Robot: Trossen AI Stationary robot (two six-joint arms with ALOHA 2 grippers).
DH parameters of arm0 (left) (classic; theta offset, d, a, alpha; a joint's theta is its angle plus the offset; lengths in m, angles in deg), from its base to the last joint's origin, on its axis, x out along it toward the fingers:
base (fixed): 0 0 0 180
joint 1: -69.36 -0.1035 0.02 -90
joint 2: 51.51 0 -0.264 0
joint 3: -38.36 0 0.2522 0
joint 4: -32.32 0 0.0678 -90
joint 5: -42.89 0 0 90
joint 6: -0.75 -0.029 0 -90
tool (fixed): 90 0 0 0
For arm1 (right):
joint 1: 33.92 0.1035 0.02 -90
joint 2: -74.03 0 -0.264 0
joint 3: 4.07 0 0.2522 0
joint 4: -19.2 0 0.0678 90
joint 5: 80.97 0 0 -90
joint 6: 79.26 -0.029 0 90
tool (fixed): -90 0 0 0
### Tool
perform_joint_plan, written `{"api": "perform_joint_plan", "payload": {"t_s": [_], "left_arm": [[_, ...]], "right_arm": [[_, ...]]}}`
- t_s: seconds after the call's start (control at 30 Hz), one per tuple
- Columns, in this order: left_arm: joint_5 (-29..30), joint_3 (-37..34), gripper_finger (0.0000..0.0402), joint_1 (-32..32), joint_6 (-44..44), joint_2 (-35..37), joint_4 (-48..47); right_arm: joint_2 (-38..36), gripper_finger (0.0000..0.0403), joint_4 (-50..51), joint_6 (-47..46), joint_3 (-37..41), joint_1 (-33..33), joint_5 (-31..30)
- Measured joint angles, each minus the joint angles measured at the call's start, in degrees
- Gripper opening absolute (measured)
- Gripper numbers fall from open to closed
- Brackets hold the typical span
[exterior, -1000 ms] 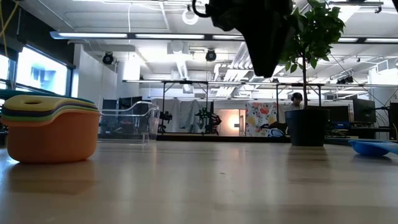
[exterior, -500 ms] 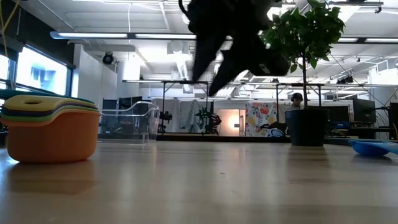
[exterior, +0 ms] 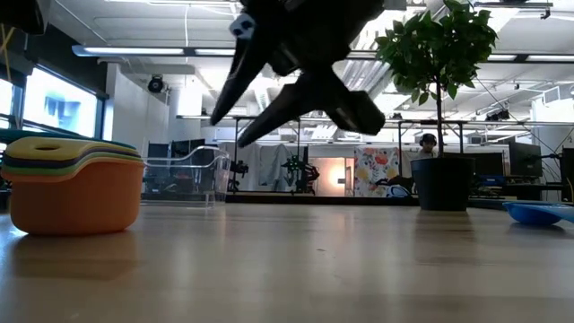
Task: Nest measuring cups in basket
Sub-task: Stack the light blue measuring cup on top of the yellow measuring cup
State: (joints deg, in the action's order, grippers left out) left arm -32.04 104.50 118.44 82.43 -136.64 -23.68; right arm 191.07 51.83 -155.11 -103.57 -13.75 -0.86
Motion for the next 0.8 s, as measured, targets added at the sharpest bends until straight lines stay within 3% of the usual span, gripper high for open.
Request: {"api": "perform_joint_plan", "payload": {"t_s": [0.43,0.8], "left_arm": [[-1.5,0.0,0.0062,-2.0,8.0,-0.8,2.8],[-4.2,0.0,0.0062,-5.3,8.2,-4.3,5.8]], "right_arm": [[4.7,0.0108,-8.9,-3.3,0.0,0.6,0.9],[7.1,0.0108,-13.4,-3.2,0.0,0.5,0.9]]}}
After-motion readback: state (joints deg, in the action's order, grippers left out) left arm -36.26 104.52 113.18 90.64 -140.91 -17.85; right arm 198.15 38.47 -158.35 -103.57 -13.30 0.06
